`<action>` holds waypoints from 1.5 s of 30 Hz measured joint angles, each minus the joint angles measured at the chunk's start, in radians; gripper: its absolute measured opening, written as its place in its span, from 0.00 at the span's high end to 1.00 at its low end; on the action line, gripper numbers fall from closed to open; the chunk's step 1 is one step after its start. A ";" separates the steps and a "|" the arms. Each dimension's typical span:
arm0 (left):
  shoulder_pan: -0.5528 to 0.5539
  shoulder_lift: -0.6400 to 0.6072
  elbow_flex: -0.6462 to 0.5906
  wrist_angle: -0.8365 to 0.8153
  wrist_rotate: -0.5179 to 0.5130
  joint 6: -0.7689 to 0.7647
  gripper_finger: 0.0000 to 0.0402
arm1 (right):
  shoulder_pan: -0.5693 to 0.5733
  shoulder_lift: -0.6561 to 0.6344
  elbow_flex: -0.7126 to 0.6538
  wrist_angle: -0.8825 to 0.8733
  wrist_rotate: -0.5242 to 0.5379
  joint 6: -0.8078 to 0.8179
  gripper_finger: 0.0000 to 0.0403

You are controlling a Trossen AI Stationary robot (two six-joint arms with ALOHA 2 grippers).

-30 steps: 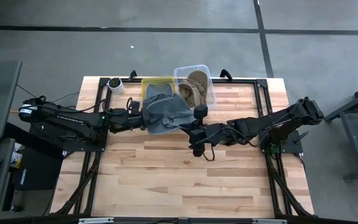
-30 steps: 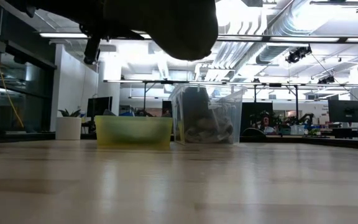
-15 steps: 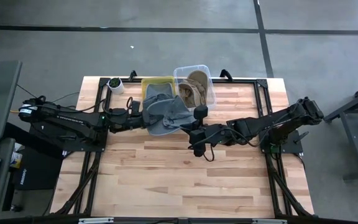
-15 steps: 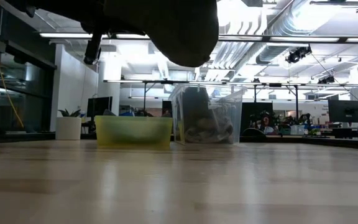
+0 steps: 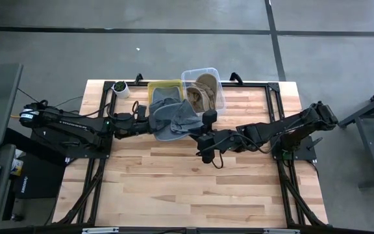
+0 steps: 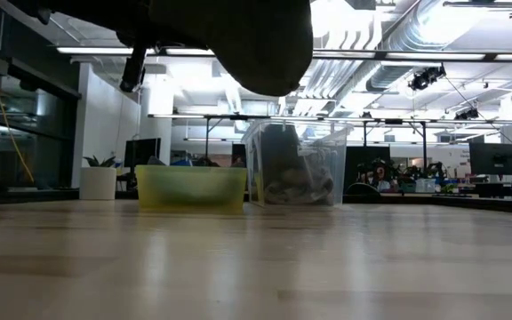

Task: Pick & Place hat
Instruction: Put the blue cap into the yellow bin

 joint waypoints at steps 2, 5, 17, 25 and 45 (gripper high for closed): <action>0.000 0.000 0.000 0.004 -0.003 0.009 1.00 | 0.000 0.000 0.000 -0.001 -0.001 0.000 0.80; 0.000 0.000 0.000 0.009 -0.018 0.014 1.00 | 0.007 -0.001 0.000 -0.003 0.005 0.000 0.77; 0.037 0.002 0.001 0.031 -0.069 0.039 1.00 | 0.007 -0.066 0.000 -0.004 -0.005 0.024 0.68; 0.161 0.001 0.001 0.142 0.037 0.090 1.00 | -0.021 -0.137 0.000 -0.068 0.013 0.060 0.63; 0.901 0.007 0.143 -0.147 1.179 0.266 1.00 | -0.048 -0.426 0.000 -0.411 -0.023 0.319 0.62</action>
